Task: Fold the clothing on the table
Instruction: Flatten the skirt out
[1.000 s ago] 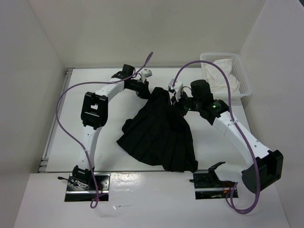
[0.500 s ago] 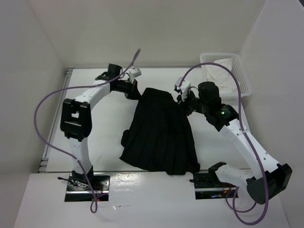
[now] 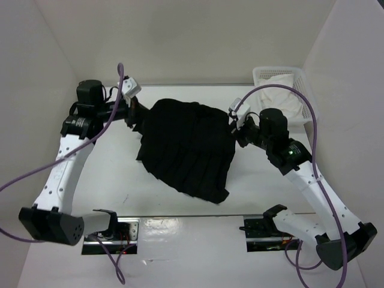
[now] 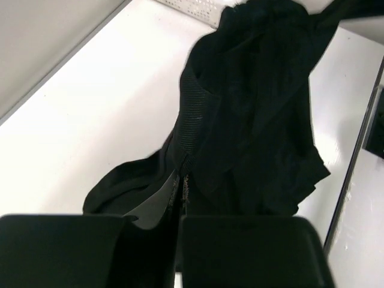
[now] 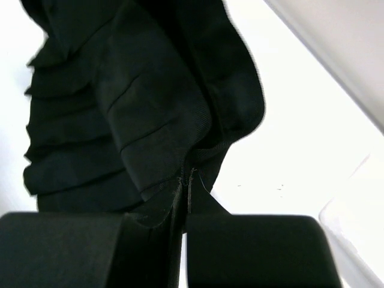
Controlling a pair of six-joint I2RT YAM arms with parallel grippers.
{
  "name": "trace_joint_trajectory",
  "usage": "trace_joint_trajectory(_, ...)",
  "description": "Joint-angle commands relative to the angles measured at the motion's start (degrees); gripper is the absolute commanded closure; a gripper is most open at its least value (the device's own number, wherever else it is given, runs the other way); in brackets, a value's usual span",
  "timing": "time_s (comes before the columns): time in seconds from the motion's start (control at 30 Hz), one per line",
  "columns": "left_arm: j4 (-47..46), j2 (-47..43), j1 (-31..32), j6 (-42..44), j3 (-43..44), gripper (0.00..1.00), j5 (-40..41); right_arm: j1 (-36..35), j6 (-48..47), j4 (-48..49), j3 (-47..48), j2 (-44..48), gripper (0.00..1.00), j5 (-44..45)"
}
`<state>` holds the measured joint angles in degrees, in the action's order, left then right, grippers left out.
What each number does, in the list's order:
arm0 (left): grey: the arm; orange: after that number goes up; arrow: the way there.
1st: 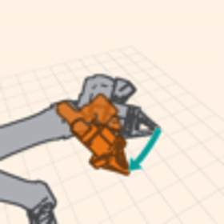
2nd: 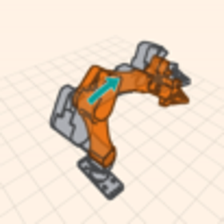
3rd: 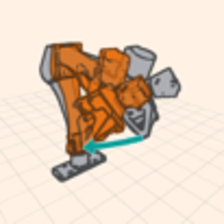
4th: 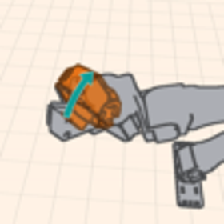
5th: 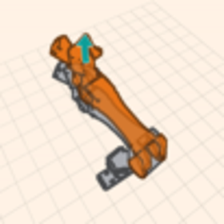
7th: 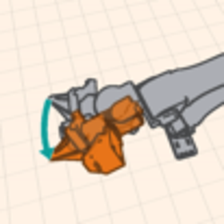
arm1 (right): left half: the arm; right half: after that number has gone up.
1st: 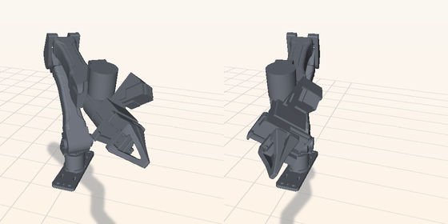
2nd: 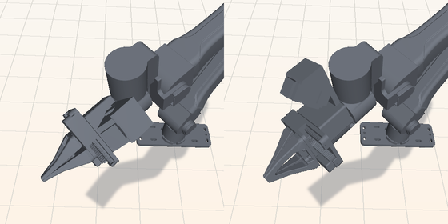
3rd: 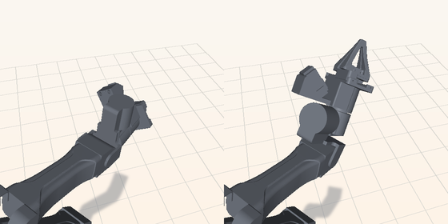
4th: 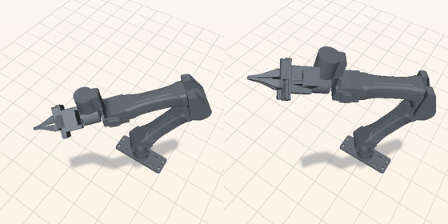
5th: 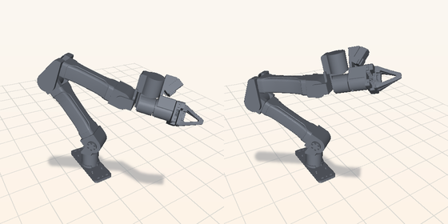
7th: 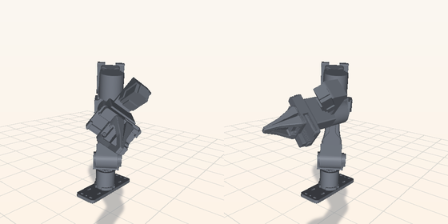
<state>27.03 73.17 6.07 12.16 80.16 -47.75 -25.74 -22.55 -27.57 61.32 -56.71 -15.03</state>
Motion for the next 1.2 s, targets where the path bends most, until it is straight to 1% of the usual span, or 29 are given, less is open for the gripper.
trace_joint_trajectory(0.0,1.89,-9.22,-0.53,2.34,-3.07,1.00,0.20,0.51,1.10,2.44,0.82,4.58,1.00,1.76)
trace_joint_trajectory(0.07,3.54,-15.04,-0.53,2.95,-4.75,1.00,0.72,0.51,1.10,1.30,3.10,6.34,1.00,0.18)
trace_joint_trajectory(0.13,6.53,-16.91,-1.06,3.83,-3.53,1.00,0.20,0.51,1.10,-0.63,4.59,7.22,1.00,-1.39)
trace_joint_trajectory(0.2,8.21,-21.12,-2.45,3.83,-3.52,1.00,0.20,0.51,0.58,-2.47,6.61,8.02,1.00,-3.33)
trace_joint_trajectory(0.33,11.21,-27.62,-3.77,4.36,-0.98,1.00,0.81,1.30,-0.04,-6.17,10.21,9.07,1.00,-11.50)
trace_joint_trajectory(0.37,12.77,-29.90,-3.78,3.75,-0.97,1.00,0.81,1.82,-0.04,-6.96,10.83,9.07,0.98,-15.95)
trace_joint_trajectory(0.47,15.94,-33.95,-5.26,3.74,-0.27,1.00,-1.03,2.53,-1.27,-10.30,12.16,10.56,0.98,-22.65)
trace_joint_trajectory(0.57,19.45,-37.64,-6.41,5.68,-2.01,1.00,-4.98,3.24,-2.41,-12.50,12.68,11.79,0.98,-25.13)
trace_joint_trajectory(0.67,20.17,-39.32,-7.74,5.68,-4.04,1.00,-7.27,3.24,-2.42,-12.51,12.07,11.80,0.98,-25.66)
trace_joint_trajectory(0.73,18.69,-39.33,-7.74,4.37,-6.59,1.00,-7.98,3.24,-1.81,-11.37,10.76,11.27,0.98,-25.67)
trace_joint_trajectory(0.83,15.34,-36.79,-7.74,3.04,-10.89,1.00,-5.35,3.24,-0.49,-7.43,7.95,9.25,0.98,-23.48)
trace_joint_trajectory(0.97,11.57,-30.99,-7.74,1.38,-14.68,1.00,-1.22,3.24,0.40,-2.76,3.73,3.63,0.98,-20.75)
trace_joint_trajectory(1.1,4.90,-24.32,-7.74,0.68,-16.96,1.00,1.52,3.24,1.10,-0.03,2.58,-4.26,0.98,-18.38)
trace_joint_trajectory(1.17,2.34,-22.11,-7.74,0.05,-17.49,0.96,2.04,3.24,1.10,0.58,3.71,-6.65,0.98,-17.59)
